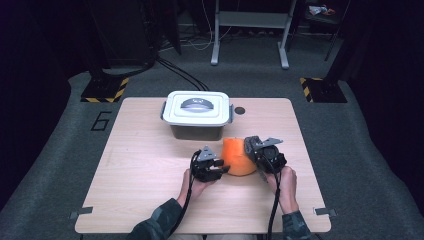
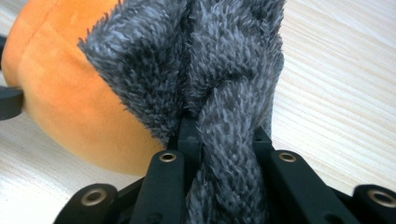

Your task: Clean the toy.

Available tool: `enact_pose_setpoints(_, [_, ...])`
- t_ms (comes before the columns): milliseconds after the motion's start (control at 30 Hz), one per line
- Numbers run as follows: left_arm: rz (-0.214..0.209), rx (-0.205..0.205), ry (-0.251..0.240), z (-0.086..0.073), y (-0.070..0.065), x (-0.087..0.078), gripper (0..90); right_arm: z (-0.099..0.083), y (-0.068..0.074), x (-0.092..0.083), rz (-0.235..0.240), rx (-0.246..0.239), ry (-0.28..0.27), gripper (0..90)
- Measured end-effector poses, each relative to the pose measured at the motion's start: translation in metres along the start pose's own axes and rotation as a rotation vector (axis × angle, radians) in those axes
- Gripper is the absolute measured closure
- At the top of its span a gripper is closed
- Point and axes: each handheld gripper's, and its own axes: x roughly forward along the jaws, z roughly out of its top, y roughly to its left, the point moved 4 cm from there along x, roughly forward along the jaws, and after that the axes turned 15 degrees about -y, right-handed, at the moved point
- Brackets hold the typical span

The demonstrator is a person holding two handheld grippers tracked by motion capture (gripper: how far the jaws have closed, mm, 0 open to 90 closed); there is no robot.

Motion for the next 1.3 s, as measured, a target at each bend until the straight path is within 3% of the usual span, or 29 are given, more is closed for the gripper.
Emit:
enact_pose_setpoints(67, [0.02,0.045,0.0,0.001,-0.002,0.001,45.2,-0.001,-0.001,0.001,-0.006,-0.009,0.006,74.5])
enact_pose_setpoints(133, [0.058,0.099,0.017,0.0,-0.002,0.005,42.3,-0.001,-0.001,0.001,-0.006,-0.009,0.004,74.5])
enact_pose_setpoints(167, [0.053,0.101,0.021,-0.001,-0.002,0.008,42.5,-0.001,-0.002,0.002,-0.006,-0.015,0.003,74.5])
enact_pose_setpoints(233, [0.059,0.111,0.019,-0.002,-0.002,0.012,49.7,-0.002,-0.003,0.004,-0.008,-0.014,0.002,74.5])
enact_pose_setpoints(333, [0.053,0.115,0.024,-0.001,-0.003,0.016,67.4,-0.003,-0.005,0.004,-0.009,-0.003,0.011,74.5])
enact_pose_setpoints(400, [0.044,0.089,0.007,0.001,-0.003,0.015,75.8,-0.002,-0.006,0.002,-0.004,0.015,-0.002,74.5])
enact_pose_setpoints(533, [0.009,0.058,-0.023,0.011,-0.006,0.008,79.7,0.013,-0.003,-0.022,-0.015,0.007,-0.053,74.5])
enact_pose_setpoints(600, [-0.013,0.034,-0.022,0.016,-0.009,0.004,79.7,0.026,0.005,-0.036,-0.003,-0.016,-0.084,74.4])
enact_pose_setpoints(667, [-0.024,0.027,-0.012,0.019,-0.012,0.002,79.4,0.039,0.019,-0.041,0.041,-0.047,-0.107,74.4])
enact_pose_setpoints(733, [-0.021,0.023,0.003,0.017,-0.013,0.002,79.4,0.043,0.037,-0.032,0.076,-0.092,-0.069,74.4])
enact_pose_setpoints(800, [-0.002,0.012,0.023,0.012,-0.011,0.004,79.2,0.037,0.047,-0.011,0.058,-0.153,-0.013,74.6])
enact_pose_setpoints(867, [0.002,-0.021,0.024,0.005,-0.005,0.005,79.3,0.029,0.05,0.004,0.054,-0.153,-0.014,75.0])
enact_pose_setpoints(933, [0.001,-0.05,0.008,0.001,-0.002,0.005,79.2,0.027,0.048,0.005,0.071,-0.117,-0.019,75.2])
enact_pose_setpoints(1033, [-0.001,-0.028,0.01,0.002,-0.003,0.005,79.0,0.025,0.042,0.003,0.062,-0.125,-0.024,75.3])
enact_pose_setpoints(1300, [-0.007,-0.037,0.007,0.002,-0.003,0.005,78.6,0.007,0.01,0.002,0.003,-0.045,0.0,75.2])
